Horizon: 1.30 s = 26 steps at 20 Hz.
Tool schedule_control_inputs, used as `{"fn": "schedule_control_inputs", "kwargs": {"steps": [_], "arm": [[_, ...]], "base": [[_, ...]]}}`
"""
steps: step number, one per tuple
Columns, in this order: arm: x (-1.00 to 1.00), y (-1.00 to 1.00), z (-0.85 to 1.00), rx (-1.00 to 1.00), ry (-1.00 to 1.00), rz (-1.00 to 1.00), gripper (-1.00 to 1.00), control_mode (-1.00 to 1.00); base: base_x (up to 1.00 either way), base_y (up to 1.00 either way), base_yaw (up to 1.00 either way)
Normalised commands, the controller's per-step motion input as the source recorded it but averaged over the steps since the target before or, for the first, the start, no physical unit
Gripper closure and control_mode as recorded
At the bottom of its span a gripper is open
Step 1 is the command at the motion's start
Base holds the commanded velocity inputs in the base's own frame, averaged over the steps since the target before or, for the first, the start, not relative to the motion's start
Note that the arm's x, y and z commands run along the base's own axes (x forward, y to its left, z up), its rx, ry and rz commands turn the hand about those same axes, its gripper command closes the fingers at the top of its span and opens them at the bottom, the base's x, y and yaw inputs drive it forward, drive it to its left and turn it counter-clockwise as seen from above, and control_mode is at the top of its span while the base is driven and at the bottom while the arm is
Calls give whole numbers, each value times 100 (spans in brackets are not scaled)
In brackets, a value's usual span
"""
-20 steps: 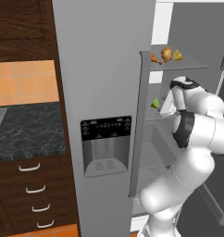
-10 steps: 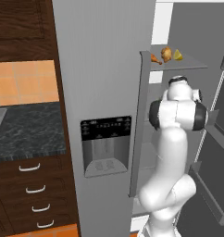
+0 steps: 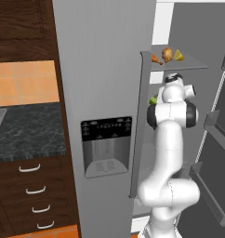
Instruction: Place one lemon wedge and one chicken drumstick in each tupperware on the nearby counter, to pack two identical lunches.
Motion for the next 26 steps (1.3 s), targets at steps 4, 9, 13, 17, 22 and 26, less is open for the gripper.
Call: {"fn": "schedule_control_inputs", "kwargs": {"steps": [4, 9, 13, 17, 22, 26], "arm": [[-56, 51, -37, -14, 0, 0, 100, -100], [-100, 39, 0, -9, -6, 0, 100, -100], [-100, 71, 8, -12, -18, 0, 100, -100], [-100, 16, 65, -3, -23, 0, 100, -100], [-100, 0, 80, -3, -3, 0, 100, -100], [-100, 0, 88, -10, 0, 2, 100, -100]], "base": [[0, 0, 0], [0, 0, 0], [0, 0, 0], [0, 0, 0], [0, 0, 0], [0, 0, 0]]}}
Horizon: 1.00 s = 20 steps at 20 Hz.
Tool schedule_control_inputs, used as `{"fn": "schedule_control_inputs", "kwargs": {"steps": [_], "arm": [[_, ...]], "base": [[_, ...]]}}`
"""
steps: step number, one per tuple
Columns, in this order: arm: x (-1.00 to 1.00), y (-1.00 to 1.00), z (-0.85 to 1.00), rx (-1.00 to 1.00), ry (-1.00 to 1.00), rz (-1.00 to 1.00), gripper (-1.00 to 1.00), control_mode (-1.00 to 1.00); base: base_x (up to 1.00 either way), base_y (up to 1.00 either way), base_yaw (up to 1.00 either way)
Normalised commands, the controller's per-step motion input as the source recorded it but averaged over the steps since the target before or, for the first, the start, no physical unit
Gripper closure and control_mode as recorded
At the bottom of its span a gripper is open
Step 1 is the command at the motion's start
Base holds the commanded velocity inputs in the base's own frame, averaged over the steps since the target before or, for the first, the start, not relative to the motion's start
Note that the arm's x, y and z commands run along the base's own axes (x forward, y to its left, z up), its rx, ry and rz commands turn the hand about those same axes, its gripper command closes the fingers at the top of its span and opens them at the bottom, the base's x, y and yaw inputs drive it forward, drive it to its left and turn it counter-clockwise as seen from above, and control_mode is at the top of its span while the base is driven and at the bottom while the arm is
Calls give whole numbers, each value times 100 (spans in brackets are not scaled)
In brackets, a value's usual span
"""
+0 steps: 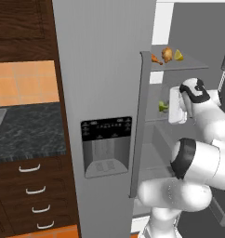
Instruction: Place one lemon wedge and one chicken drumstick in each tupperware on the nearby counter, to pack two identical lunches.
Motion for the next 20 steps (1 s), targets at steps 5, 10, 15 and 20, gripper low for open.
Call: {"fn": "schedule_control_inputs", "kwargs": {"steps": [5, 10, 15, 20], "arm": [[-100, 0, 20, -17, 1, 7, 100, -100], [-80, 0, 0, -15, 8, 2, 100, 100], [0, 0, 0, 0, 0, 0, 100, 100], [0, 0, 0, 0, 0, 0, 100, 100]], "base": [[0, 0, 0], [-20, 0, 1], [-100, 10, 8], [-77, 87, 11]]}}
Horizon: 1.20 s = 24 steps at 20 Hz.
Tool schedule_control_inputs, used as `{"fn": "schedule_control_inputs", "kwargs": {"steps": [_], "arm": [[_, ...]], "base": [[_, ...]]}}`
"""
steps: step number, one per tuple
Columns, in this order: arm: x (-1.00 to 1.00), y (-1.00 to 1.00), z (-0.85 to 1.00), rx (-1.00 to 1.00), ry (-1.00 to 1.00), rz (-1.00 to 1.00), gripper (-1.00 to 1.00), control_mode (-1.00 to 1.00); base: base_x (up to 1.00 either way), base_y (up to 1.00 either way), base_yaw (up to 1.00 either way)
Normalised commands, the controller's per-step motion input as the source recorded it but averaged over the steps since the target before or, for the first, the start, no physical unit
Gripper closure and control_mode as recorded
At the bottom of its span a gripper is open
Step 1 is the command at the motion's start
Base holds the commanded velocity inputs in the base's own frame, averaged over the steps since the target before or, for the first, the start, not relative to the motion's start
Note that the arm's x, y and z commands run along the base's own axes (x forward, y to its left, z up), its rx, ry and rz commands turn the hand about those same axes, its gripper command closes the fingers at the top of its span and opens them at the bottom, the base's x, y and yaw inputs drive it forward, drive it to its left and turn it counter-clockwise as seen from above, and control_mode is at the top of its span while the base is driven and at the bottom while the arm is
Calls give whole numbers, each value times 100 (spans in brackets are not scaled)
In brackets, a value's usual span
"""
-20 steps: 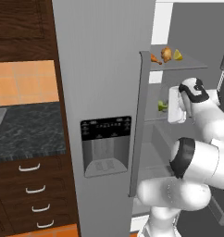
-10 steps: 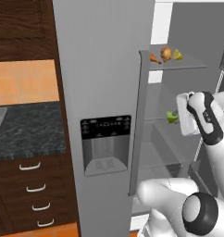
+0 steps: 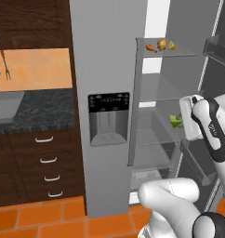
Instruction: Place one lemon wedge and one chicken drumstick in each tupperware on the nearby counter, to pack two identical lunches.
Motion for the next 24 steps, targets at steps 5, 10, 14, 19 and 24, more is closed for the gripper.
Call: {"fn": "schedule_control_inputs", "kwargs": {"steps": [5, 10, 14, 19, 24], "arm": [[0, 0, 0, 0, 0, 0, 100, 100], [0, 0, 0, 0, 0, 0, 100, 100], [0, 0, 0, 0, 0, 0, 100, 100], [0, 0, 0, 0, 0, 0, 100, 100], [0, 0, 0, 0, 0, 0, 100, 100]], "base": [[2, 100, 6], [0, 100, 2], [21, 100, 1], [36, 100, 0], [95, 100, -2]]}}
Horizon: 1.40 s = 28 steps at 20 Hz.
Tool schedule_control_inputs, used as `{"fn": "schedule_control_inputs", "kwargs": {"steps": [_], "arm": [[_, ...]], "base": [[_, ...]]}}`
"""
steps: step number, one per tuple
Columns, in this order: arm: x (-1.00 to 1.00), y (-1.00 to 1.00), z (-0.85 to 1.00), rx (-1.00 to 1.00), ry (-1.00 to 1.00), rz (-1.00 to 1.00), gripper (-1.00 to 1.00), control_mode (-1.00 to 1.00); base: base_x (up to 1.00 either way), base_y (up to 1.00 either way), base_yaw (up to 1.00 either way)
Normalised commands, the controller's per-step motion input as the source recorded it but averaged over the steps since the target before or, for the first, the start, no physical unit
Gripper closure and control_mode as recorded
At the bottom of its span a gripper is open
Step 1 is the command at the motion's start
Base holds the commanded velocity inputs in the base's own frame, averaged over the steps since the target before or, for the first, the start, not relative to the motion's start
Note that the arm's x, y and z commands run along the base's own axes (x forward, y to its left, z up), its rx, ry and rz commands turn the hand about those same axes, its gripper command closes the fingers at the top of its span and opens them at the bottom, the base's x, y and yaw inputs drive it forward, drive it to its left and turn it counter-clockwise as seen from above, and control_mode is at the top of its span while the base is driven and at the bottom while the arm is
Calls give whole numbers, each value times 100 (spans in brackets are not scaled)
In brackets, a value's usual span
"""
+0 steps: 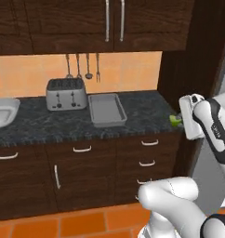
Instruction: Place one lemon wedge and one chicken drumstick in each tupperware on the nearby counter, to pack two identical lunches.
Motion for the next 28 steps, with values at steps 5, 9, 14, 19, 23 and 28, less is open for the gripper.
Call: {"fn": "schedule_control_inputs", "kwargs": {"steps": [5, 9, 14, 19, 23, 28], "arm": [[0, 0, 0, 0, 0, 0, 100, 100], [0, 0, 0, 0, 0, 0, 100, 100], [0, 0, 0, 0, 0, 0, 100, 100], [0, 0, 0, 0, 0, 0, 100, 100], [0, 0, 0, 0, 0, 0, 100, 100], [0, 0, 0, 0, 0, 0, 100, 100]], "base": [[97, 100, -7], [19, 100, -1], [11, 100, -2], [68, 100, -7], [85, 100, -10], [70, 100, -11]]}}
